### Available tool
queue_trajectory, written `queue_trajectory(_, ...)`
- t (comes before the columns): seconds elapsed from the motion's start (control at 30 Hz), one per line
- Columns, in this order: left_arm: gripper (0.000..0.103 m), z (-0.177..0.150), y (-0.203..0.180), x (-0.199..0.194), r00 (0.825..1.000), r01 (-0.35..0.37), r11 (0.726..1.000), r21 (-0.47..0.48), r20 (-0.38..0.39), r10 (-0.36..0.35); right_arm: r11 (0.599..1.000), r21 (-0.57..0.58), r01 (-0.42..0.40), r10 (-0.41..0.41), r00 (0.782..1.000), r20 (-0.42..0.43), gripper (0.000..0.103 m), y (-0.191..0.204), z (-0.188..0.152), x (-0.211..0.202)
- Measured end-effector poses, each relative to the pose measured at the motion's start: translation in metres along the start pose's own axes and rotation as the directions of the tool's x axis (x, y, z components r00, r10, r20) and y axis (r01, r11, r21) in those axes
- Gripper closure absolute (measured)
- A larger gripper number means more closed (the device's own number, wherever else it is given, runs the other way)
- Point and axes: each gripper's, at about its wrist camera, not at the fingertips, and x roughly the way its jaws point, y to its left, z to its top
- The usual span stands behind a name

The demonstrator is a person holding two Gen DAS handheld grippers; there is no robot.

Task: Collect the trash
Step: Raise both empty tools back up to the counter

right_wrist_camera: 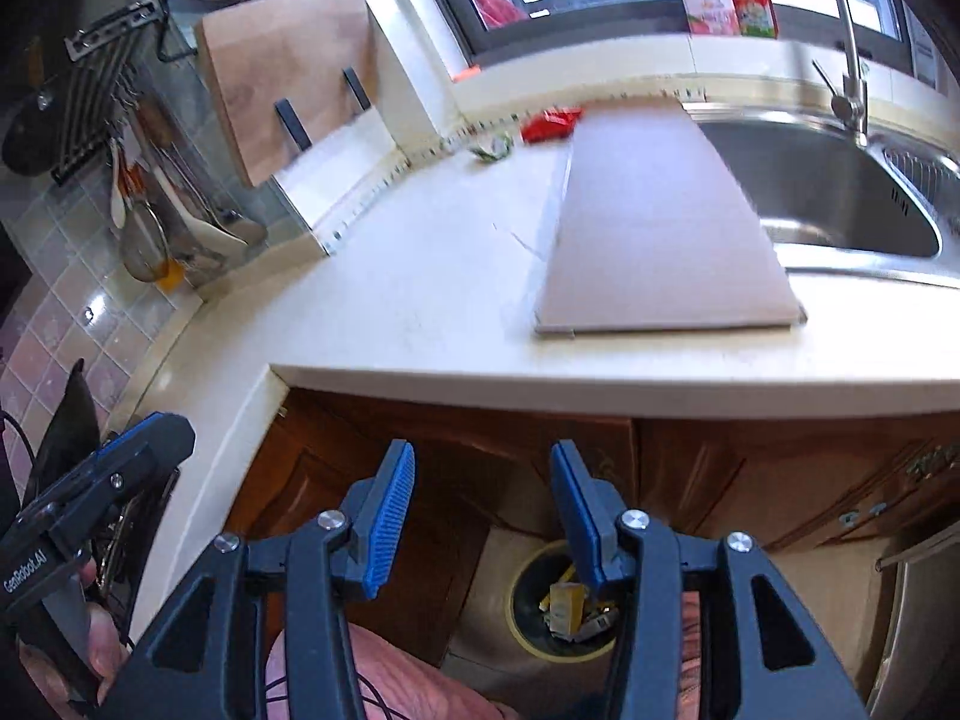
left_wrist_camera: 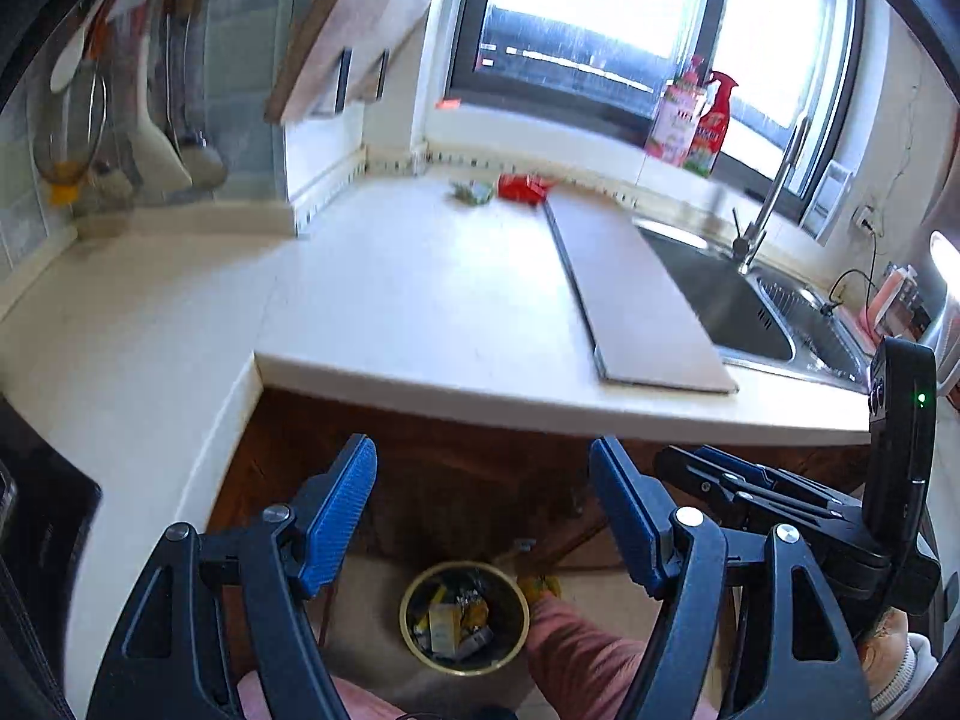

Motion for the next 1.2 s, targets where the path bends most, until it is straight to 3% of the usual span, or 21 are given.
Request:
queue_trajectory(0.27,0.029,0.052,-0.008,-0.029,0.996,-0.007,1.000,0.027,0.087,0.004,0.998,-0.053,-0.019,0.022,0.998,0.052,0.051,0.017,0.051,-0.033)
queue_trajectory(0.43,0.024,0.086,-0.017,-0.025,0.995,-0.027,0.996,0.087,0.101,0.018,0.998,-0.063,-0.013,0.016,0.998,0.057,0.050,0.020,0.093,-0.036)
queue_trajectory(0.57,0.022,0.119,-0.021,-0.006,0.996,-0.033,0.991,0.131,0.091,0.021,0.999,-0.047,-0.003,0.005,0.999,0.041,0.049,0.019,0.145,-0.024)
queue_trajectory(0.9,0.021,0.221,-0.021,0.113,1.000,-0.020,0.994,0.106,-0.001,0.020,0.996,0.006,0.089,-0.089,0.996,-0.015,0.044,-0.025,0.278,0.066)
queue_trajectory(1.2,0.021,0.299,-0.022,0.267,0.995,-0.034,0.999,0.039,-0.094,0.037,0.991,0.112,0.078,-0.070,0.995,-0.073,0.044,-0.080,0.340,0.165)
